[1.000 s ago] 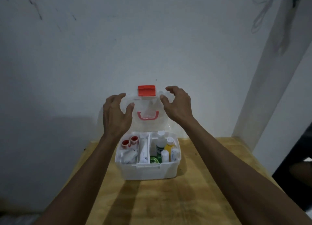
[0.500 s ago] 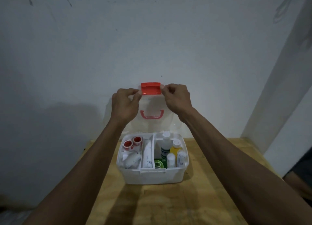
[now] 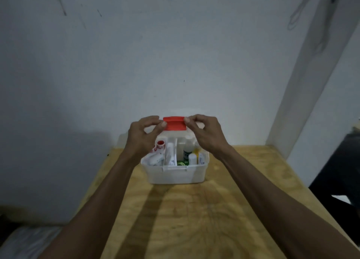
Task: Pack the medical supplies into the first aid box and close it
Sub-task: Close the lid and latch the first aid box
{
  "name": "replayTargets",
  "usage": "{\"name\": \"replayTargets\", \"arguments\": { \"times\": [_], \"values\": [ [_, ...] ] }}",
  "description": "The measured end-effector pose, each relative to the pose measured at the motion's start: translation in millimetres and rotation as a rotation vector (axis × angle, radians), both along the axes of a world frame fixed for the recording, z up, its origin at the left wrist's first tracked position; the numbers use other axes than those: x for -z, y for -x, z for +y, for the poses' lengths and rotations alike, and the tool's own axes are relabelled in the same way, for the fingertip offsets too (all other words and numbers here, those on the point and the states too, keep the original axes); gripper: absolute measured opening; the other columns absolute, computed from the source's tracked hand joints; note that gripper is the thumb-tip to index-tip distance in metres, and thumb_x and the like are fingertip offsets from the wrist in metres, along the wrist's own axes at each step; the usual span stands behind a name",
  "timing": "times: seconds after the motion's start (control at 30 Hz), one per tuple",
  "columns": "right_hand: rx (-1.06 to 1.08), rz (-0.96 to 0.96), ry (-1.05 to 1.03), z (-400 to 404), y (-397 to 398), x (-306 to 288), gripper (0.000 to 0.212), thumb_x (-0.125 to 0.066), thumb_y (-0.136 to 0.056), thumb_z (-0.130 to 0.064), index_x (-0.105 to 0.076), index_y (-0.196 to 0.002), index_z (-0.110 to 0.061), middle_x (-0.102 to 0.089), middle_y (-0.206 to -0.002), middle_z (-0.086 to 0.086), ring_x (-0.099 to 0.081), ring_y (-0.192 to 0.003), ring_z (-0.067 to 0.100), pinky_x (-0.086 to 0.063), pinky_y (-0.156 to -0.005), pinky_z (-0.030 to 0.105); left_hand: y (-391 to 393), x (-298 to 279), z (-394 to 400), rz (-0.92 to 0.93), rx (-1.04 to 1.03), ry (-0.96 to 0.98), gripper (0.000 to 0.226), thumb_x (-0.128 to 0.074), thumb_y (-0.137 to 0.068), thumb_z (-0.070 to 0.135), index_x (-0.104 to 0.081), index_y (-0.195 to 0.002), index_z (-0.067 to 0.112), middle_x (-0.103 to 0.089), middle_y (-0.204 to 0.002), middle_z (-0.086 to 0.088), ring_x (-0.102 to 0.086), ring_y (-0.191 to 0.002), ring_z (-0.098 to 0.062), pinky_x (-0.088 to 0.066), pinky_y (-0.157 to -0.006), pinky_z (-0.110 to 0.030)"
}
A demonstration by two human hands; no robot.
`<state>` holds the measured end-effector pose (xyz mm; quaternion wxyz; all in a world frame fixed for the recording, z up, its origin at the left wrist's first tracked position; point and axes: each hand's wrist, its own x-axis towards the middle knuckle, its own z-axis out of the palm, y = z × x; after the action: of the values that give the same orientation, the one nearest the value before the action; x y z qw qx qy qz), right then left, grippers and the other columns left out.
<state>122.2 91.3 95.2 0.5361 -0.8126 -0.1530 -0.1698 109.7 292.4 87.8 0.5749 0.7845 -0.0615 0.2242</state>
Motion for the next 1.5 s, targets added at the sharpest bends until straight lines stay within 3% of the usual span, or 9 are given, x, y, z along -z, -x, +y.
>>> {"name": "replayTargets", "arguments": {
  "times": [0.13, 0.3, 0.47, 0.6, 0.7, 0.77, 0.97, 1.23, 1.5],
  "values": [
    [-0.057, -0.037, 0.101, -7.2, 26.7, 28.7, 0.021, -0.062, -0.093, -0.034, -0.075, -0.090, -0.017, -0.073, -0.095, -0.007, -0.065, -0.094, 0.006, -0.050, -0.081, 0.028, 26.0, 28.4, 6.6, 0.016, 0.078, -0.134, 0.019, -0.075, -0.083, 0.019, -0.075, -0.100, 0.011, -0.063, -0.128, -0.003, -0.059, -0.115, -0.012, -0.051, -0.082, -0.012],
    [-0.088, -0.166, 0.244, -9.5, 45.2, 50.2, 0.011, -0.068, -0.090, -0.022, -0.074, -0.087, -0.013, -0.072, -0.100, 0.001, -0.050, -0.091, -0.003, -0.035, -0.081, 0.008, 44.5, 51.9, 19.9, 0.009, 0.110, -0.381, 0.024, -0.075, -0.082, 0.027, -0.075, -0.105, 0.021, -0.056, -0.137, 0.002, -0.048, -0.132, -0.017, -0.040, -0.109, -0.042],
    [-0.087, -0.126, 0.257, -12.0, 51.3, 60.8, 0.017, -0.067, -0.090, -0.031, -0.075, -0.095, -0.018, -0.067, -0.121, -0.001, -0.049, -0.119, 0.016, -0.039, -0.098, 0.032, 59.1, 56.1, 17.2, 0.052, 0.104, -0.406, 0.044, -0.067, -0.073, 0.055, -0.073, -0.109, 0.030, -0.049, -0.147, 0.003, -0.031, -0.143, -0.014, -0.031, -0.113, -0.041],
    [-0.084, -0.087, 0.289, -12.2, 56.6, 59.9, 0.020, -0.067, -0.089, -0.037, -0.076, -0.095, -0.021, -0.063, -0.130, -0.004, -0.043, -0.130, 0.017, -0.036, -0.103, 0.034, 61.8, 54.7, 11.7, 0.085, 0.072, -0.355, 0.044, -0.066, -0.075, 0.056, -0.075, -0.105, 0.026, -0.050, -0.146, 0.002, -0.032, -0.143, -0.014, -0.039, -0.110, -0.045],
    [-0.073, -0.094, 0.322, -11.8, 58.0, 60.6, 0.022, -0.070, -0.087, -0.037, -0.075, -0.100, -0.020, -0.062, -0.132, -0.002, -0.042, -0.130, 0.018, -0.037, -0.104, 0.036, 59.7, 58.3, 12.7, 0.027, 0.069, -0.390, 0.030, -0.075, -0.078, 0.042, -0.076, -0.103, 0.025, -0.052, -0.145, -0.002, -0.034, -0.141, -0.018, -0.036, -0.112, -0.050],
    [-0.065, -0.095, 0.315, -10.0, 59.9, 62.0, 0.030, -0.072, -0.084, -0.038, -0.072, -0.109, -0.020, -0.061, -0.132, -0.002, -0.043, -0.128, 0.018, -0.039, -0.104, 0.038, 59.4, 59.5, 12.6, -0.007, 0.064, -0.423, 0.035, -0.078, -0.078, 0.036, -0.073, -0.110, 0.023, -0.052, -0.144, -0.004, -0.036, -0.141, -0.023, -0.032, -0.113, -0.050],
    [0.017, -0.087, 0.407, -3.5, 57.6, 69.9, 0.056, -0.068, -0.085, -0.047, -0.055, -0.134, -0.023, -0.047, -0.147, -0.002, -0.028, -0.139, 0.019, -0.026, -0.113, 0.044, 57.1, 61.6, 8.3, -0.033, 0.050, -0.486, 0.061, -0.066, -0.076, 0.051, -0.062, -0.128, 0.021, -0.052, -0.143, -0.006, -0.040, -0.137, -0.027, -0.032, -0.113, -0.053],
    [0.085, -0.129, 0.480, -4.0, 50.5, 103.6, 0.061, -0.048, -0.088, -0.064, -0.042, -0.142, -0.036, -0.029, -0.158, -0.006, -0.004, -0.150, 0.025, -0.013, -0.116, 0.056, 54.0, 83.1, 5.4, -0.081, -0.004, -0.496, 0.048, -0.066, -0.086, 0.042, -0.061, -0.130, 0.024, -0.049, -0.147, -0.003, -0.033, -0.143, -0.025, -0.030, -0.113, -0.053],
    [0.106, -0.072, 0.453, -0.7, 49.4, 97.8, 0.076, -0.046, -0.080, -0.076, -0.038, -0.144, -0.036, -0.025, -0.159, -0.007, -0.007, -0.150, 0.021, -0.015, -0.116, 0.056, 53.6, 84.0, 3.6, -0.079, -0.019, -0.490, 0.064, -0.061, -0.081, 0.054, -0.055, -0.136, 0.021, -0.047, -0.149, -0.002, -0.030, -0.142, -0.017, -0.025, -0.114, -0.048]
  ]
}}
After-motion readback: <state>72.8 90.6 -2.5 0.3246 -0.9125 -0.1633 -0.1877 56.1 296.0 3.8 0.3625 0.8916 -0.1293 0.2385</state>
